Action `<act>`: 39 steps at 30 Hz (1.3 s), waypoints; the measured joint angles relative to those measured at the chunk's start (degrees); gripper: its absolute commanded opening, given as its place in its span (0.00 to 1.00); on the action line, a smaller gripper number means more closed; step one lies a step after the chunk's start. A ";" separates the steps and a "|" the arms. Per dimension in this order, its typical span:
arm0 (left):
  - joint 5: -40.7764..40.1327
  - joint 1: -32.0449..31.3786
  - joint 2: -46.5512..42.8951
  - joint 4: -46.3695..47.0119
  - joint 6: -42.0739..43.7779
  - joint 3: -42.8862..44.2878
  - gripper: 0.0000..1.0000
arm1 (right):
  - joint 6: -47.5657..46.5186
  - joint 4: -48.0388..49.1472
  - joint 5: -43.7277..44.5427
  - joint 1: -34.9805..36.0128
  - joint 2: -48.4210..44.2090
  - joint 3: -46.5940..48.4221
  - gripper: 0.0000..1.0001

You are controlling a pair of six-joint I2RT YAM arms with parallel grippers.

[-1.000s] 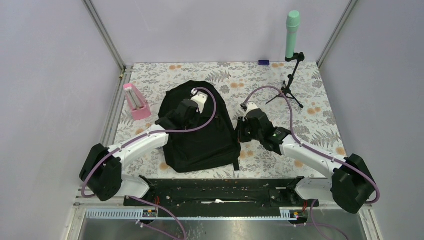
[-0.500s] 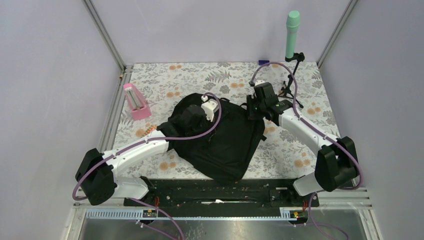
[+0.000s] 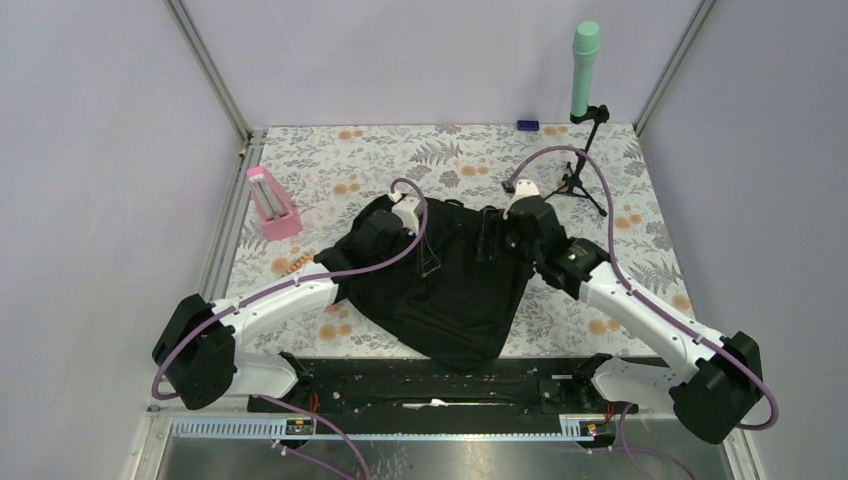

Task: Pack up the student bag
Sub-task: Adjust the student bag at the center of the board.

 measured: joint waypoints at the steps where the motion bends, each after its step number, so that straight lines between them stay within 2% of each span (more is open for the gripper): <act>1: 1.03 0.85 -0.37 1.29 -0.50 -0.94 0.00 | 0.90 0.28 1.03 1.33 0.13 -0.46 0.70; 7: 5.09 4.22 -2.86 4.68 -1.77 -4.61 0.00 | 6.38 2.10 7.58 11.06 5.40 -1.66 0.71; 14: 7.52 4.55 -4.39 5.90 -1.14 -5.84 0.00 | 9.73 3.56 14.21 16.55 14.19 -0.09 0.76; 19: 8.22 5.07 -4.90 9.38 -1.77 -8.72 0.00 | 11.26 3.56 21.35 19.12 19.34 2.95 0.87; 25: 8.24 5.35 -5.44 11.19 -2.27 -10.10 0.00 | 14.64 8.55 24.65 19.96 18.84 0.07 0.91; 33: 8.00 5.77 -6.29 10.95 -2.49 -10.19 0.00 | 16.41 7.69 27.78 20.22 21.51 2.36 0.87; 39: 7.93 5.64 -6.95 10.58 -2.91 -10.25 0.00 | 16.96 6.10 33.18 21.75 22.43 2.69 0.75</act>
